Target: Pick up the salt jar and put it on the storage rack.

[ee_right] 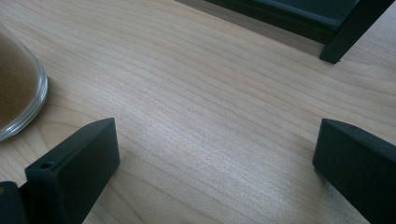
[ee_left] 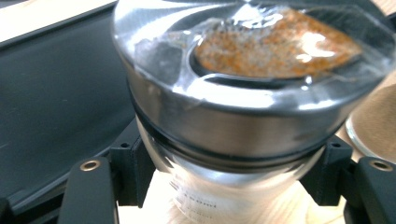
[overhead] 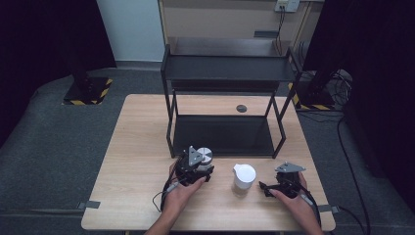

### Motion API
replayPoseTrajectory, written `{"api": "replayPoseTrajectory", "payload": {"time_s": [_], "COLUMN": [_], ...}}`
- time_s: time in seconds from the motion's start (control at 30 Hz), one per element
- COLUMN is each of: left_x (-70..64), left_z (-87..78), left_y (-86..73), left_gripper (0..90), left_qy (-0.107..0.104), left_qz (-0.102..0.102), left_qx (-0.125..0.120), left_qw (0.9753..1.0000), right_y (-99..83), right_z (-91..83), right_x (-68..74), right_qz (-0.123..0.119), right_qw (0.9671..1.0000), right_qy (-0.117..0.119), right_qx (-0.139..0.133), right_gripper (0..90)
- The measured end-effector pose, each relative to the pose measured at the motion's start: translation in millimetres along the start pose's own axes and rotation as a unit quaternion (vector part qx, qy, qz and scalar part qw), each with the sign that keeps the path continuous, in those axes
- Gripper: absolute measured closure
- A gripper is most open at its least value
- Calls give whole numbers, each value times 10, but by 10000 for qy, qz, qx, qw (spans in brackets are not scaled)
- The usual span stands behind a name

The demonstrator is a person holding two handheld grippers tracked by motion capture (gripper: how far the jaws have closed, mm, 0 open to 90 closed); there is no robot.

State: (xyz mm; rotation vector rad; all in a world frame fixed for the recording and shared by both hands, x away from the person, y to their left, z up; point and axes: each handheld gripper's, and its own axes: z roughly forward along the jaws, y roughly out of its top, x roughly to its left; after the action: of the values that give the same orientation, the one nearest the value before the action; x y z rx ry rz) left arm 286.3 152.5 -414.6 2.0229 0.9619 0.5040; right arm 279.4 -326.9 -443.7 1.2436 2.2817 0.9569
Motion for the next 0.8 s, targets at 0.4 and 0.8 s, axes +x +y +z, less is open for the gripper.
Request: {"api": "replayPoseTrajectory", "payload": {"time_s": [0.4,0.8], "left_x": [-14,-29], "left_z": [3,22], "left_y": [13,72], "left_gripper": [297,296], "left_qy": [107,219], "left_qz": [-85,-156], "left_qx": [78,14], "left_qw": [9999,9996], "right_y": [0,-1], "right_z": [0,0], "right_x": [0,0], "right_qz": [0,0], "right_qw": [10000,10000], "right_qy": [1,1], "right_qx": [-1,-1], "right_gripper": [10,10]}}
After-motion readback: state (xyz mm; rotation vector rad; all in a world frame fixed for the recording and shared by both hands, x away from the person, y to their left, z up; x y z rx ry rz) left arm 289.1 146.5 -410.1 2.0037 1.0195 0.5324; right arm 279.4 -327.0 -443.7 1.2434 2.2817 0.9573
